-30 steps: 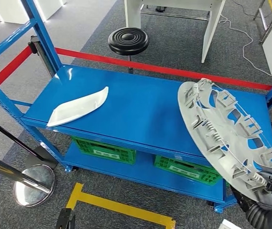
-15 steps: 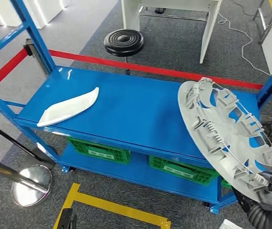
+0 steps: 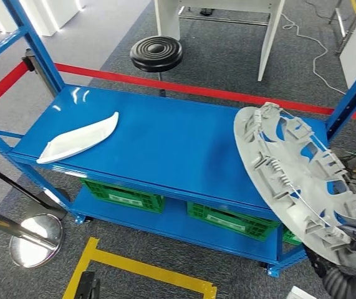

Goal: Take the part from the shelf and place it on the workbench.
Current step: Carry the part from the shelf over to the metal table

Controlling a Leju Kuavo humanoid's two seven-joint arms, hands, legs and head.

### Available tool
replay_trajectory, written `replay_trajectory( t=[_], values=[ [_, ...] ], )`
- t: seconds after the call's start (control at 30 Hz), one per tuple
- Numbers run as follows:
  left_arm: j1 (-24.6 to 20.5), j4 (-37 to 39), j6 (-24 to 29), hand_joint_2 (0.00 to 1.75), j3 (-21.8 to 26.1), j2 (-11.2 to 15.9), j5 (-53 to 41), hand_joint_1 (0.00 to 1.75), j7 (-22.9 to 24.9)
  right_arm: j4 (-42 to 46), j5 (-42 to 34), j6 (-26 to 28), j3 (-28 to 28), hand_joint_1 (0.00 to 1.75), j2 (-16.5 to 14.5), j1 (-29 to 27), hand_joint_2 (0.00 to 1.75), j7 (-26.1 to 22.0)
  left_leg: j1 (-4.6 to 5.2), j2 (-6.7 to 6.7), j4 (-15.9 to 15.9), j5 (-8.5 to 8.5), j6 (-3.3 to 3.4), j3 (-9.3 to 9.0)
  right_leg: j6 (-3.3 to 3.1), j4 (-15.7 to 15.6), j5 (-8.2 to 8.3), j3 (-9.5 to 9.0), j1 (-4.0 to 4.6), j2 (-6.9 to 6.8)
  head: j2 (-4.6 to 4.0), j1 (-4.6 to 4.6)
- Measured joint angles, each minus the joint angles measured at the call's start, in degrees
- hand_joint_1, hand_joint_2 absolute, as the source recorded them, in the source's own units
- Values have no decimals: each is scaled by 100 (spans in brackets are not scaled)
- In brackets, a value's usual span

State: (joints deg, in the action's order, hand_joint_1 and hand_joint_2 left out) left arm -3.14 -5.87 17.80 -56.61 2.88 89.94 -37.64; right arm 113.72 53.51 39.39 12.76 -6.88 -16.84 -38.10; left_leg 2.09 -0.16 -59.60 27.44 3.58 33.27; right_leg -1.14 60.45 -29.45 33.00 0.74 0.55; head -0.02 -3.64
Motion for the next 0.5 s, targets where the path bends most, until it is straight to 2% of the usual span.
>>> replay_trajectory(
  t=[0.07, 0.1, 0.43, 0.5],
  values=[
    [5, 2, 6, 0, 1, 0, 3, 0, 2, 1, -1, 0, 0, 175, 0, -10, 175, -1, 0, -3, 56, 9, -179, -14, 2, 4, 3, 18, -19, -5, -1, -23],
    [10, 3, 7, 0, 1, 6, 5, 0, 5, 1, -1, 0, 0, 175, 0, -13, 175, -1, -3, -5, 56, 11, -201, -12, 3, 4, 3, 19, -19, -7, -1, -21],
    [-1, 4, -76, 0, -11, -17, -1, 0, -48, 1, -7, 0, 0, 175, -1, -14, 175, -7, 2, -3, 51, 7, -189, -2, 39, -15, 27, 12, -26, -2, -1, -19],
    [-3, 4, -70, 0, -16, -14, 0, 0, -61, 1, -7, 0, 0, 175, -1, -14, 175, -10, 17, -3, 40, 8, -137, 1, 85, -47, 52, 6, -47, -1, -1, -21]
  ],
)
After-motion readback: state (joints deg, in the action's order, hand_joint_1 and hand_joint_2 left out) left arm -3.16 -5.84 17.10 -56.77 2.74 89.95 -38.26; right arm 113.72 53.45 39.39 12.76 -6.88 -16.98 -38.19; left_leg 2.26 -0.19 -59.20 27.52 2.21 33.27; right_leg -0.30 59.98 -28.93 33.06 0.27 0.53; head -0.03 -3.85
